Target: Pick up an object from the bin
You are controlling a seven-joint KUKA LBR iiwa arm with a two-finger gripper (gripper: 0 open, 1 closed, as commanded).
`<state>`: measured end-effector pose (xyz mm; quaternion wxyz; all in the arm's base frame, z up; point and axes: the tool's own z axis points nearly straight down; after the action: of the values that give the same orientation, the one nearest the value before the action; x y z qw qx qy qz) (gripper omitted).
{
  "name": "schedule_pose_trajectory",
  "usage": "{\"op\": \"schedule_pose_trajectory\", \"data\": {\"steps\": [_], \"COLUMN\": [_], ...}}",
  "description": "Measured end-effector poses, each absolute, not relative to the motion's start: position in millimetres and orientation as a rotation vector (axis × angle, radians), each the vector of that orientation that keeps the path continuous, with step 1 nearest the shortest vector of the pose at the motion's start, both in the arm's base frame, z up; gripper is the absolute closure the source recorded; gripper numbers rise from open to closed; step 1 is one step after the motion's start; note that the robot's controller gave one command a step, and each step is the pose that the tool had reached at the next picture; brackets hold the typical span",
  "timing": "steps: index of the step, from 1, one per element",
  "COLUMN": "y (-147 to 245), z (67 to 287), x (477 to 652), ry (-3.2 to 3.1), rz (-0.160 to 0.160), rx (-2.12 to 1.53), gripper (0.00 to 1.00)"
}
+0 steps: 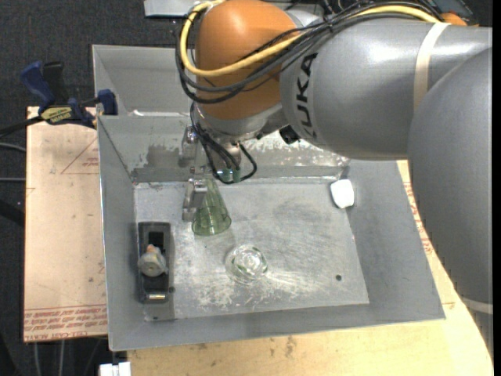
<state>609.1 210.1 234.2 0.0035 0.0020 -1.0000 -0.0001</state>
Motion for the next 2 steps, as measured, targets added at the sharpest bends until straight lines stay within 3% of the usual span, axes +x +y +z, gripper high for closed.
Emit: {"op": "schedule_pose_trajectory", "data": {"steps": [1, 2], "y": [209, 210], "z": [239, 199], "x": [610.8, 605.9], "ry": [-3.143, -3.150], "rz": [-0.002, -0.005], "rx": [0.001, 0.055], "gripper": [0.00, 0.00]}}
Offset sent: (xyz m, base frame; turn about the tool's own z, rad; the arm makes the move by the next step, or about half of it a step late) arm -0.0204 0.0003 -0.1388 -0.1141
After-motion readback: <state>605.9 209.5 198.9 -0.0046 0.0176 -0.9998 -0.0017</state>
